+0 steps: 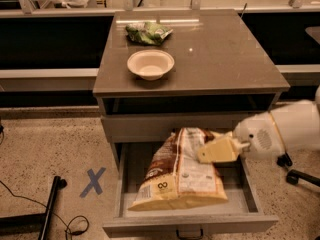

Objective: Place brown chip bag into middle drawer

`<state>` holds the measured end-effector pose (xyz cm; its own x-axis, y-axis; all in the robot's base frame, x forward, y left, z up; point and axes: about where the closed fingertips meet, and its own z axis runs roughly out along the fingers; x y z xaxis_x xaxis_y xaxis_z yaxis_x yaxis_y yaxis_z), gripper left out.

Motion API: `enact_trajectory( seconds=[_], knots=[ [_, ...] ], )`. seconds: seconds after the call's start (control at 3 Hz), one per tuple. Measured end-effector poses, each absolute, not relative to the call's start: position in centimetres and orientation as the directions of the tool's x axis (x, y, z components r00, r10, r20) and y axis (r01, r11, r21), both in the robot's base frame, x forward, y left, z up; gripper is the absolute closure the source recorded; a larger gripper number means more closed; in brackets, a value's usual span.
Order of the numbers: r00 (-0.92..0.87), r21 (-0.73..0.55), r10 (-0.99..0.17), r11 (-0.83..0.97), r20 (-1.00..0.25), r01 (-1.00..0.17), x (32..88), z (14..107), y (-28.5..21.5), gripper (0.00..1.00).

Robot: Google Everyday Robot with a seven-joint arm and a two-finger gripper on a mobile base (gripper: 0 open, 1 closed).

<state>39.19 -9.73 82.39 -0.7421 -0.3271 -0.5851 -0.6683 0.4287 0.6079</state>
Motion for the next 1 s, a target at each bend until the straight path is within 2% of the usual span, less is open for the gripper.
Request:
enact_trajectory(
  seconds=[0.67,1.0],
  knots=[
    [-0.711,0.577,-0.331,0.421,-0.621,-0.700,40.2,84.6,-10.0,1.00],
    [-0.630,0.500,-0.357,0.396,-0.689,-0.771,42.7,86.8,-10.5,1.00]
  ],
)
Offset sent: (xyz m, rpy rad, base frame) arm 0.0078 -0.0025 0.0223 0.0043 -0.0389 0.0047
